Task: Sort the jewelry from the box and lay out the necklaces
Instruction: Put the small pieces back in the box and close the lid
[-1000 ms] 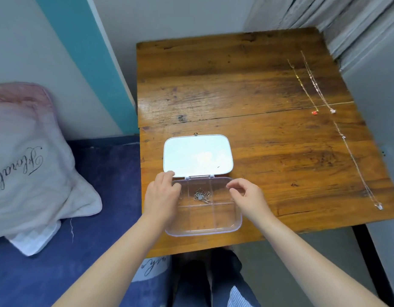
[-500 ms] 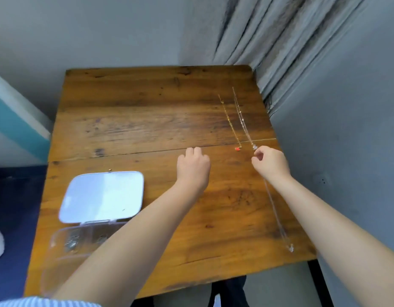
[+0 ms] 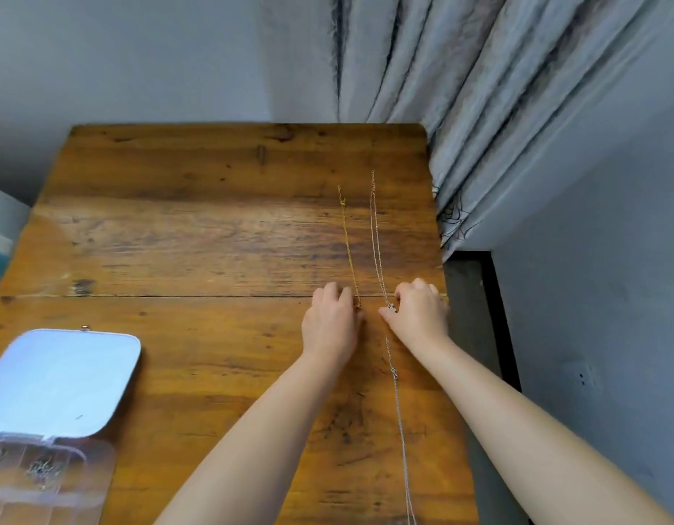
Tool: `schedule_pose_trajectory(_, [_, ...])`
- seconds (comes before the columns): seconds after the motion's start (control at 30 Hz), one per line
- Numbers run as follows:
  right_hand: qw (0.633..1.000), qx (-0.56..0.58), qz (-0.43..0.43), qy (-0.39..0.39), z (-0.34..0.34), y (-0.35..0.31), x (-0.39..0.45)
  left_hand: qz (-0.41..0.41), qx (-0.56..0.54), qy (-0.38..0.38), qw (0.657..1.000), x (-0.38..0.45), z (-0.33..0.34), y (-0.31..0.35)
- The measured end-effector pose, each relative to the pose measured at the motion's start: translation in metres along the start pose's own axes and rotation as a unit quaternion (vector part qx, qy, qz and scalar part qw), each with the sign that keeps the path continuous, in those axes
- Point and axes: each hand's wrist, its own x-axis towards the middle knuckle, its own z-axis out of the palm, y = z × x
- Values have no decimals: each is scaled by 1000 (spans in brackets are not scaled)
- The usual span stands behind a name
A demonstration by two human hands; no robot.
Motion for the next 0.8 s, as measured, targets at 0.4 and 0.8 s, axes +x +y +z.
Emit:
schedule_pose_trajectory(0.4, [997, -10, -79, -16, 6, 10, -11, 10, 59, -56, 997, 13, -4, 6])
schedule_pose_trajectory(0.8, [728, 674, -22, -124, -52, -17, -32, -140, -612, 51, 777, -33, -60, -30])
